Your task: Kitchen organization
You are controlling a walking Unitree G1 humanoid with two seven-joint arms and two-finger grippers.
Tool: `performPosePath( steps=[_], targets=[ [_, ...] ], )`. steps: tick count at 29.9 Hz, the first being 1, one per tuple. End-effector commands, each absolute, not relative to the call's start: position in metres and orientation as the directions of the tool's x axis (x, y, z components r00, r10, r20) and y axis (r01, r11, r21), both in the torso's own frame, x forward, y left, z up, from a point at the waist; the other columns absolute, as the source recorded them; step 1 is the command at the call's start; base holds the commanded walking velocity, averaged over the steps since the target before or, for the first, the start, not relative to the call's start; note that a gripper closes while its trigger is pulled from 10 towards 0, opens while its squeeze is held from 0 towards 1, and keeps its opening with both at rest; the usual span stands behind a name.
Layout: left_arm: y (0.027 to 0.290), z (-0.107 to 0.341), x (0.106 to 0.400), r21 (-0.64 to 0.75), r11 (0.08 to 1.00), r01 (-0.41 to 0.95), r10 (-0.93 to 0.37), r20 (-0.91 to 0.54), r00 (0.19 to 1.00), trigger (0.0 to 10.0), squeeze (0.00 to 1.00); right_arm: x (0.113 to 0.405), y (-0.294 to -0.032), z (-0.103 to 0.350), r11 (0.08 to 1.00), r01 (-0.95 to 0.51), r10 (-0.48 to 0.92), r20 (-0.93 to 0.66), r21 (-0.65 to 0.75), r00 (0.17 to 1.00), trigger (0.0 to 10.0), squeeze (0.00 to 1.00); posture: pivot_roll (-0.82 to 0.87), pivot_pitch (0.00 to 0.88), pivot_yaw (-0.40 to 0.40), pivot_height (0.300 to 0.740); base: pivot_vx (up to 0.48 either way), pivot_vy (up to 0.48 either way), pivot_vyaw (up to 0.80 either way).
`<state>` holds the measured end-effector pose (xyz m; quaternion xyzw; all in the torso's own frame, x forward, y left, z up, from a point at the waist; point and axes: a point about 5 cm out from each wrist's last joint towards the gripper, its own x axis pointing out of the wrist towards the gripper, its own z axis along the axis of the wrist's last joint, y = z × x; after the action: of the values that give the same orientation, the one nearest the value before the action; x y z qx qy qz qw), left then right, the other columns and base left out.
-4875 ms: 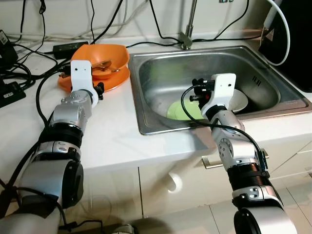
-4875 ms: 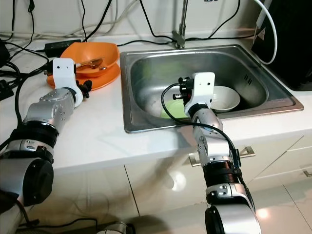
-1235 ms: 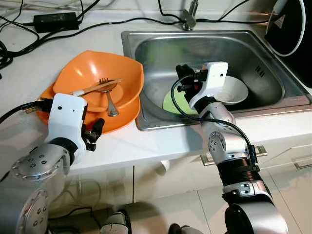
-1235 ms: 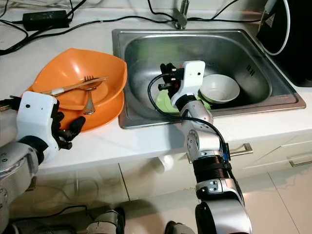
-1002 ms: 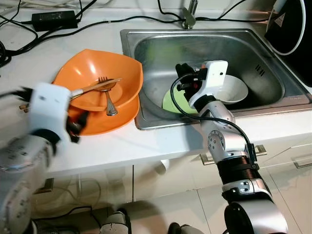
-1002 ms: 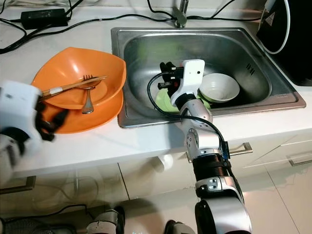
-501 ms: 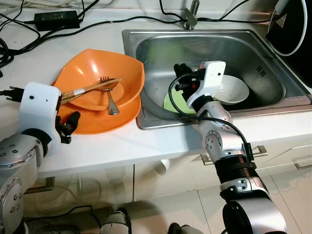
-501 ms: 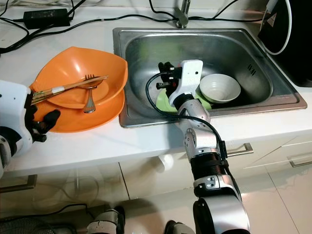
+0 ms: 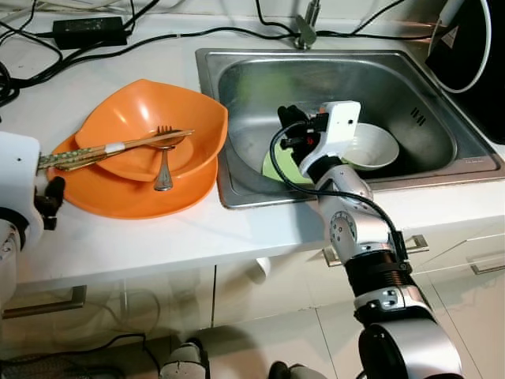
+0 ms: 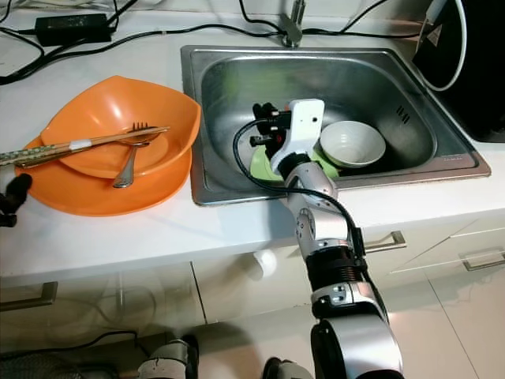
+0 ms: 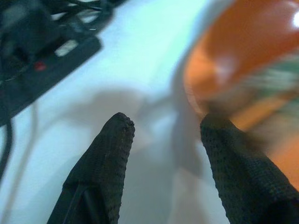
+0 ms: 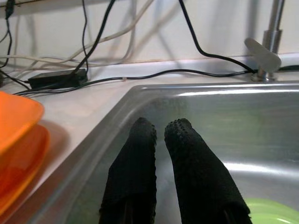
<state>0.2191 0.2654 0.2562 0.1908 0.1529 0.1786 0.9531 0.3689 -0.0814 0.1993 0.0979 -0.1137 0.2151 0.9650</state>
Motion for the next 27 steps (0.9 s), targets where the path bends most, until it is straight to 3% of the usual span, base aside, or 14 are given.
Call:
performPosePath(
  steps=[1,10,12,15,21,27],
  targets=[
    [0.267,0.264,0.221,0.408,0.855,-0.320,0.417,-0.175,0.892,10.0,0.00,0.370,-0.083,0.203,0.886,-0.439,0.388,0.280,0.149,0.878,10.0,0.00,0.36,0.149,-0.121,0.740,0.000,0.000,0.00],
    [0.285,0.269,0.222,0.512,0.766,-0.388,0.508,-0.113,0.854,10.0,0.00,0.370,-0.085,0.201,0.888,-0.435,0.384,0.279,0.149,0.880,10.0,0.00,0.36,0.140,-0.120,0.740,0.000,0.000,0.00],
    [0.295,0.278,0.225,0.640,0.625,-0.447,0.573,0.014,0.820,10.0,0.00,0.370,-0.086,0.202,0.890,-0.430,0.378,0.282,0.150,0.882,10.0,0.00,0.34,0.131,-0.117,0.740,0.000,0.000,0.00],
    [0.294,0.285,0.231,0.691,0.551,-0.468,0.568,0.101,0.817,10.0,0.00,0.370,-0.088,0.202,0.894,-0.422,0.371,0.285,0.148,0.884,10.0,0.00,0.34,0.126,-0.114,0.740,0.000,0.000,0.00],
    [0.277,0.309,0.252,0.773,0.327,-0.543,0.456,0.374,0.808,10.0,0.00,0.371,-0.098,0.207,0.911,-0.387,0.332,0.306,0.139,0.892,10.0,0.00,0.29,0.101,-0.091,0.740,0.000,0.000,0.00],
    [0.259,0.326,0.266,0.725,0.312,-0.614,0.342,0.517,0.784,10.0,0.00,0.371,-0.104,0.210,0.921,-0.366,0.309,0.323,0.135,0.895,10.0,0.00,0.27,0.080,-0.078,0.740,0.000,0.000,0.00]
  ],
)
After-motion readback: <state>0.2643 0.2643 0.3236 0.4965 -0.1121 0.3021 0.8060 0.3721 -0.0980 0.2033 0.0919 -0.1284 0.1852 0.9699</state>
